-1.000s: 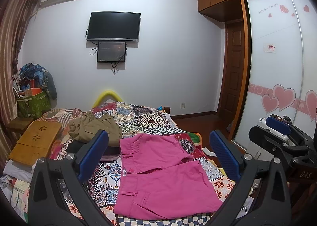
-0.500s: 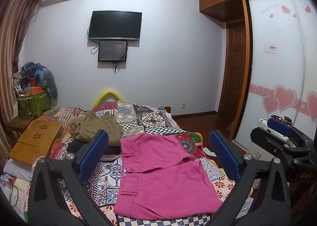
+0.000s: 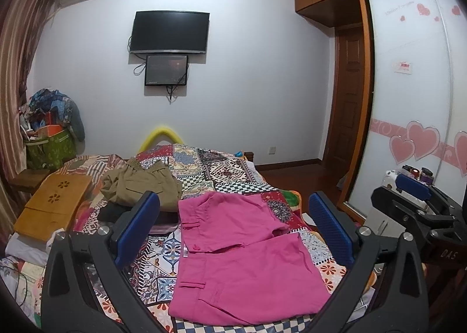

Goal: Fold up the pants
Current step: 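Move both tools toward the pink pants lying flat on the bed, then close both tools on the waistband edge of the pink pants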

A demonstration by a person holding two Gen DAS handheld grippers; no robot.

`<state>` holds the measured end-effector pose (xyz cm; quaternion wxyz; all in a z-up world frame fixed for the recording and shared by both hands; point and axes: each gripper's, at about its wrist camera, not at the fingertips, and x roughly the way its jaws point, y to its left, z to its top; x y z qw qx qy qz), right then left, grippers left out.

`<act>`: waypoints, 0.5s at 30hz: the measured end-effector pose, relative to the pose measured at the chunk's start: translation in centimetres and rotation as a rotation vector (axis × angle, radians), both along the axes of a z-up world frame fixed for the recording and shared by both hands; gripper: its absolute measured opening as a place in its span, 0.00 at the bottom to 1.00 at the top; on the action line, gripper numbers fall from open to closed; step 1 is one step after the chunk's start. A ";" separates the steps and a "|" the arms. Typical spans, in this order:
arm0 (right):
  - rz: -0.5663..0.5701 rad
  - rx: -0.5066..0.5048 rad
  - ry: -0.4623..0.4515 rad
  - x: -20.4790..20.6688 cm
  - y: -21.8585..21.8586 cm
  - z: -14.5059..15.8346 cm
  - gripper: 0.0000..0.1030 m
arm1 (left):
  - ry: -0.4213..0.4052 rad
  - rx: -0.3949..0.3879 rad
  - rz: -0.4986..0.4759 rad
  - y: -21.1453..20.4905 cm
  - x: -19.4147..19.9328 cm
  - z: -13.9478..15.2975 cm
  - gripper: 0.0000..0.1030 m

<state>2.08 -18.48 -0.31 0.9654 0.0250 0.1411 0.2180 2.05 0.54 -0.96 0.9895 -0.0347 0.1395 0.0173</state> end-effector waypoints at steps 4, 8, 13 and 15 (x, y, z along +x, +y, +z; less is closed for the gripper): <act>-0.035 -0.031 0.027 2.3 -0.5 -1.0 1.00 | 0.019 0.022 0.030 1.2 2.4 -0.7 1.00; -0.070 -0.049 0.064 5.0 -1.3 -2.1 1.00 | 0.049 0.056 0.074 2.8 6.0 -1.9 1.00; -0.072 -0.060 0.140 9.0 -2.5 -4.0 1.00 | 0.103 0.068 0.102 4.5 10.8 -4.1 0.95; -0.077 -0.070 0.156 10.2 -2.9 -4.6 1.00 | 0.144 0.082 0.102 5.4 12.7 -4.9 0.90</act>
